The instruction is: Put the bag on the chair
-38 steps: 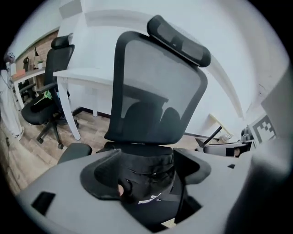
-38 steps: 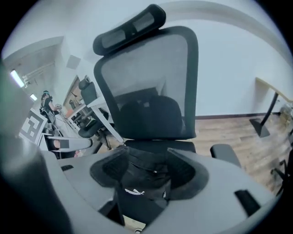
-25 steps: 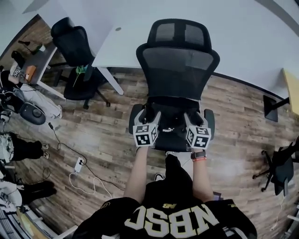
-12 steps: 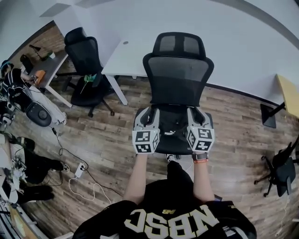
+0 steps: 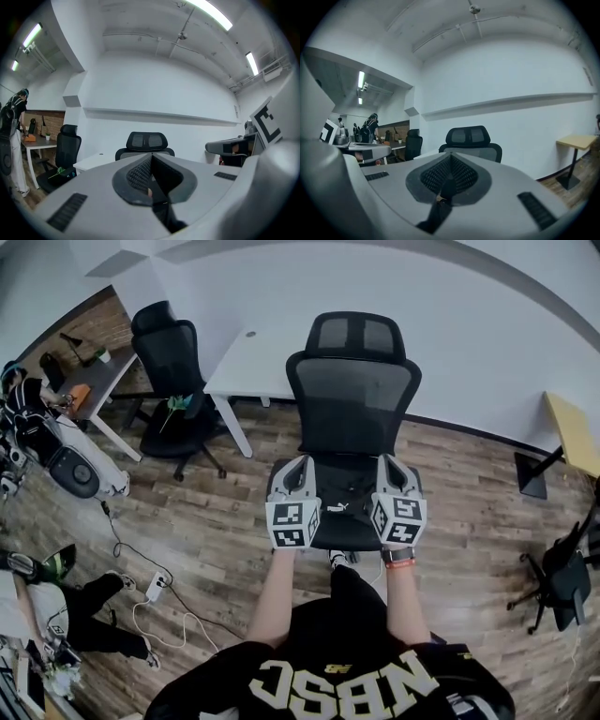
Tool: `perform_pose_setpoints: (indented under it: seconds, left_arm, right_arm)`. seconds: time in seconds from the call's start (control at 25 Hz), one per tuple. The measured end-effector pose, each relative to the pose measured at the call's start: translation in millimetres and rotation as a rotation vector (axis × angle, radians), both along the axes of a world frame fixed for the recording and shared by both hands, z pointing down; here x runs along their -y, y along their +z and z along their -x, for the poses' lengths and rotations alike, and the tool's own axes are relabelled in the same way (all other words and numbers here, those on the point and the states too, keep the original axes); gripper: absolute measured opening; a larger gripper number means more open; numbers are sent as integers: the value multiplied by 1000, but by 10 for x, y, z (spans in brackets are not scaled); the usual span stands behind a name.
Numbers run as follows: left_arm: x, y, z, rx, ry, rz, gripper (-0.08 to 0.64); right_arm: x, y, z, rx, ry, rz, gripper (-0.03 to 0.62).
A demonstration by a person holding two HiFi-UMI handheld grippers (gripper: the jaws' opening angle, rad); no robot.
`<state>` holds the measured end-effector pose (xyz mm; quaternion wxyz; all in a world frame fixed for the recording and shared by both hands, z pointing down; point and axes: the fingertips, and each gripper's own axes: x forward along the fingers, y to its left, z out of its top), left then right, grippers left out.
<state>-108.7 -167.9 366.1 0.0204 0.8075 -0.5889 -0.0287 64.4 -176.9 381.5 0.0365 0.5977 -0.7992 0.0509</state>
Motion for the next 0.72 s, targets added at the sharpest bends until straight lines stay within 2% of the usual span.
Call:
perform_pose_setpoints:
  seconds: [0.24, 0.44, 0.72]
  left_arm:
    - [-12, -51, 4, -28, 6, -6, 14]
    - [-88, -256, -13, -85, 39, -78, 14]
    - [-54, -239, -26, -74, 39, -80, 14]
  right_arm:
    - [25, -51, 45, 9, -13, -5, 9]
    - [24, -67, 149, 29, -80, 1, 9]
    - [43, -53, 149, 26, -83, 3, 9]
